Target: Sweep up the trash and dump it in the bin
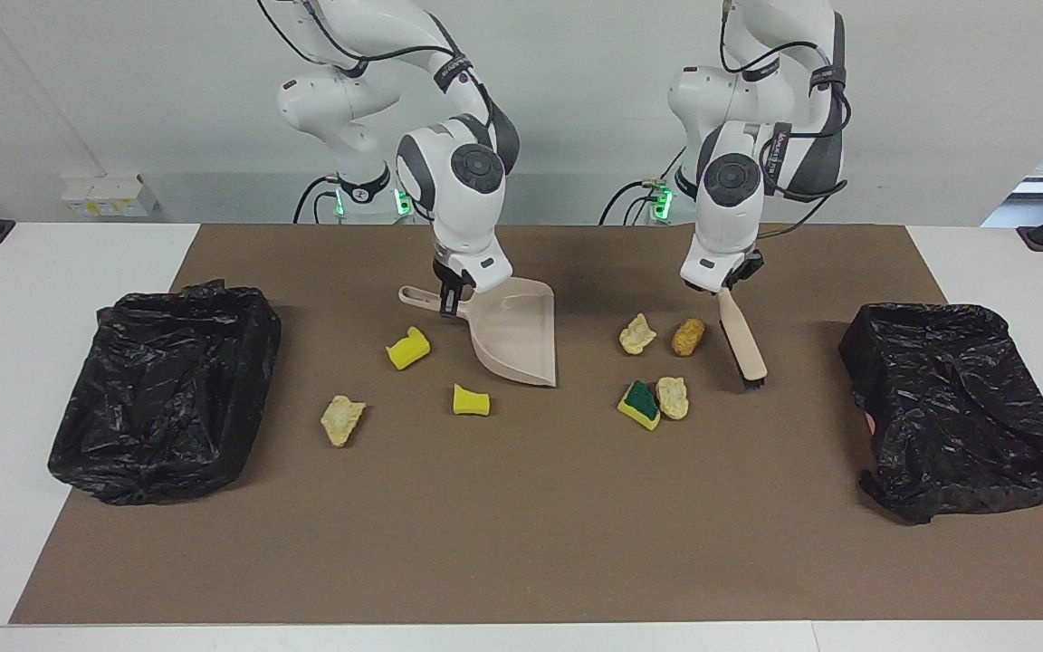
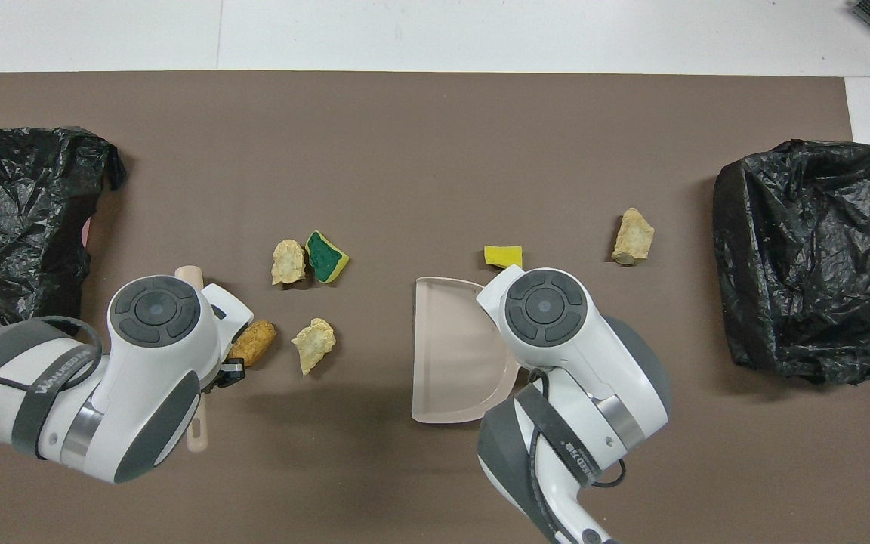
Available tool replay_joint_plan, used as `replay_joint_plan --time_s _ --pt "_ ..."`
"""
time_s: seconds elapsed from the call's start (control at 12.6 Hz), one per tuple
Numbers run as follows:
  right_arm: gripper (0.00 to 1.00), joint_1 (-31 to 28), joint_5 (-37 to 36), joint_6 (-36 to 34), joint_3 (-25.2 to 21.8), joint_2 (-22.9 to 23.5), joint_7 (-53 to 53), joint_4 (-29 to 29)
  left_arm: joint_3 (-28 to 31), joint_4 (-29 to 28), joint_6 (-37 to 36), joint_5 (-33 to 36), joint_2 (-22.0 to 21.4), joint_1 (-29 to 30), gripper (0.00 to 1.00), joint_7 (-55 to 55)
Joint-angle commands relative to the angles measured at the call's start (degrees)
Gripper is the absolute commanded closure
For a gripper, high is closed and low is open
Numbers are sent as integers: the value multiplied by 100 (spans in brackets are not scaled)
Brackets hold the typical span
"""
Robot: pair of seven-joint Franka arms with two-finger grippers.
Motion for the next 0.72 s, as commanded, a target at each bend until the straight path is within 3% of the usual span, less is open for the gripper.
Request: replay_joint_plan --time_s 0.0,0.24,0.64 --pt "100 9 -95 -138 52 -171 -266 -93 -8 -493 238 -587 -430 119 100 -214" --pt "100 106 -95 -130 52 -188 -284 -101 -35 -520 405 -1143 -404 -125 100 -240" --pt "100 106 -95 150 52 -171 -600 -145 -35 -494 1511 -1767 -79 -978 100 -434"
